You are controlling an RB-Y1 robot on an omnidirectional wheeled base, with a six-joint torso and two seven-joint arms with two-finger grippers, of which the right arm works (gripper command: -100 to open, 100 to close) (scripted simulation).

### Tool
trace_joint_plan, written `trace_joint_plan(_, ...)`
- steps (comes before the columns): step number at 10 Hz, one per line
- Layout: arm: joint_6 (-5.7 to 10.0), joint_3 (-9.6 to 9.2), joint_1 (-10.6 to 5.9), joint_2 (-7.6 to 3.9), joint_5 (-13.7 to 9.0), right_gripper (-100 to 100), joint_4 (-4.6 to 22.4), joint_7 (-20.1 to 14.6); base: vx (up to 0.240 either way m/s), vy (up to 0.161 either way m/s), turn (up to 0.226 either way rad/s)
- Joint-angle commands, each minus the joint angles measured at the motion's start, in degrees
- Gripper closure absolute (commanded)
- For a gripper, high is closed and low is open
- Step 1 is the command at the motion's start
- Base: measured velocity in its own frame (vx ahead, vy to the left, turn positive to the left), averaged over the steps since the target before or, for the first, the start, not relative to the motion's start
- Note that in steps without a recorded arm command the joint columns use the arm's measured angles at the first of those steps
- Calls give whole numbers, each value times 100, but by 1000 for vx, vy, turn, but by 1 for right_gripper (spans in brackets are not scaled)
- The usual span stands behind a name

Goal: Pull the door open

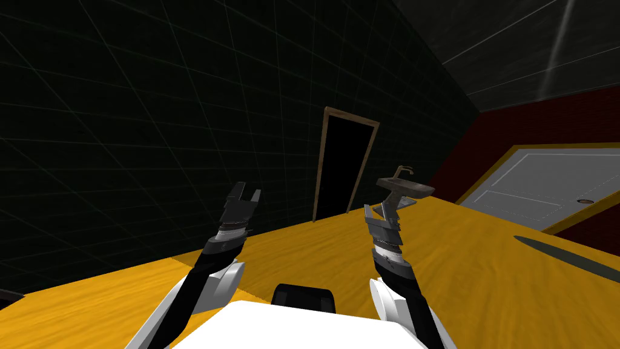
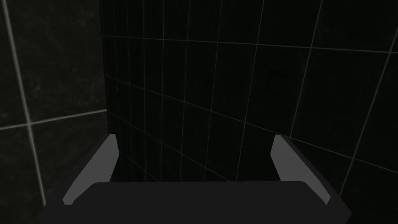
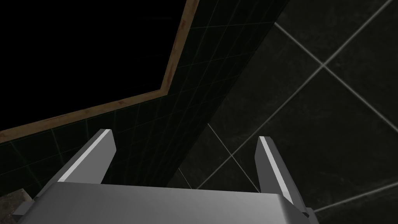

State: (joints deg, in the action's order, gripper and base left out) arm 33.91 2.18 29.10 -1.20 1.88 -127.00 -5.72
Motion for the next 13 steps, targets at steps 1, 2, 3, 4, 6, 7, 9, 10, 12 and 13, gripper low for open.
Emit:
trace_joint_plan(1,50,-44,-35,-57,21,-100,186,214,78,45,-1)
trace_joint_plan(2,63,-56,-45,-72,27,-100,236,271,171,7,8)
trace_joint_plan(3,90,-80,-64,-100,39,-100,336,386,172,-12,6)
trace_joint_plan(4,125,-112,-89,-135,54,-100,469,539,167,-5,10)
trace_joint_plan(6,183,-163,-129,-191,79,-100,685,787,144,1,3)
trace_joint_plan(7,205,-183,-145,-211,88,-100,768,883,142,5,6)
trace_joint_plan(9,254,-226,-179,-254,109,-100,949,1091,104,22,3)
trace_joint_plan(10,278,-248,-197,-275,119,-100,1039,1195,98,17,4)
trace_joint_plan(12,329,-294,-233,-319,141,-100,1232,1416,92,3,4)
trace_joint_plan(13,358,-319,-253,-342,153,-100,1337,1537,96,-3,4)
